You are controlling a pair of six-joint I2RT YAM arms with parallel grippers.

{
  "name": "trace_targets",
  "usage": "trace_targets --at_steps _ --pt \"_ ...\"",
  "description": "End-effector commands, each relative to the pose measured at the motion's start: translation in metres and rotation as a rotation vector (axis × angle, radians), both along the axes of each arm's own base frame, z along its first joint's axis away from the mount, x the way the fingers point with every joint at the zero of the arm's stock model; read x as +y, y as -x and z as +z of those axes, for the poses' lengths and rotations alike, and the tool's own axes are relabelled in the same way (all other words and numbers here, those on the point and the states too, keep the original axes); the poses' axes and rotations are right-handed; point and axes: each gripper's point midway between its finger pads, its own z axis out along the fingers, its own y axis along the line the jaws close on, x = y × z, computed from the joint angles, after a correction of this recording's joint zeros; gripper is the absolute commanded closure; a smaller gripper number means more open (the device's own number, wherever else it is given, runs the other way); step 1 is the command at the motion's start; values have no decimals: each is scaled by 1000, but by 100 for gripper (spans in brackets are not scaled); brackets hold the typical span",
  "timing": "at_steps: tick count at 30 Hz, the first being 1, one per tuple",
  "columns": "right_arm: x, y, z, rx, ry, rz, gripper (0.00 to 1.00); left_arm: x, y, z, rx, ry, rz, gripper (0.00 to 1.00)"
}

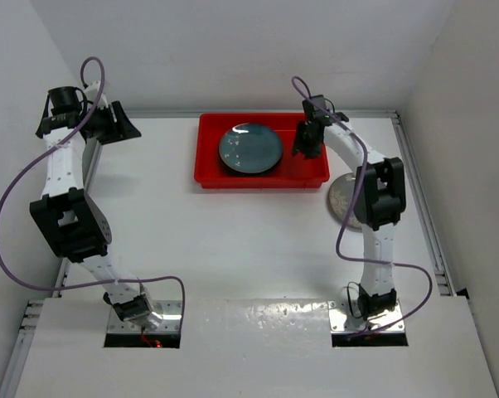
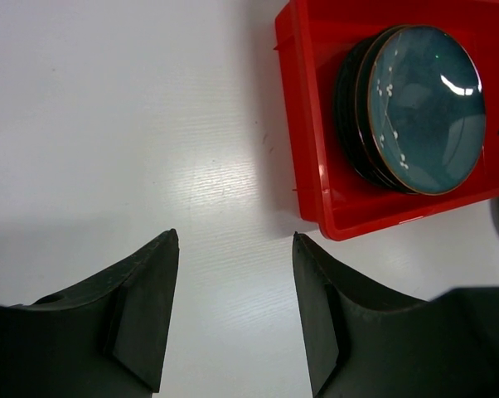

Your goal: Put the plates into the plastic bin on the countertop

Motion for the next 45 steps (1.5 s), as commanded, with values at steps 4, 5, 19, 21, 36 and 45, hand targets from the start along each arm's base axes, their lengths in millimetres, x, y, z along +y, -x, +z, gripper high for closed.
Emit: trace_targets --at_steps 4,5,19,21,36,45 --pt "-48 38 85 -202 -82 -39 20 11 1 9 -22 -132 32 41" --pt "-59 53 70 -168 -77 -63 8 11 2 14 -37 -174 30 41" --pt "-188 201 -26 -93 -332 -674 43 -2 15 19 -50 -269 -10 38" --pt "-197 206 -25 -108 -317 -719 45 -4 15 19 -53 -262 -17 38" --pt "-224 227 -48 -141 -371 -961 43 -8 16 4 -18 -242 -42 38" --pt "-207 225 -89 -97 -548 -1032 70 -8 20 16 -44 -234 -47 37"
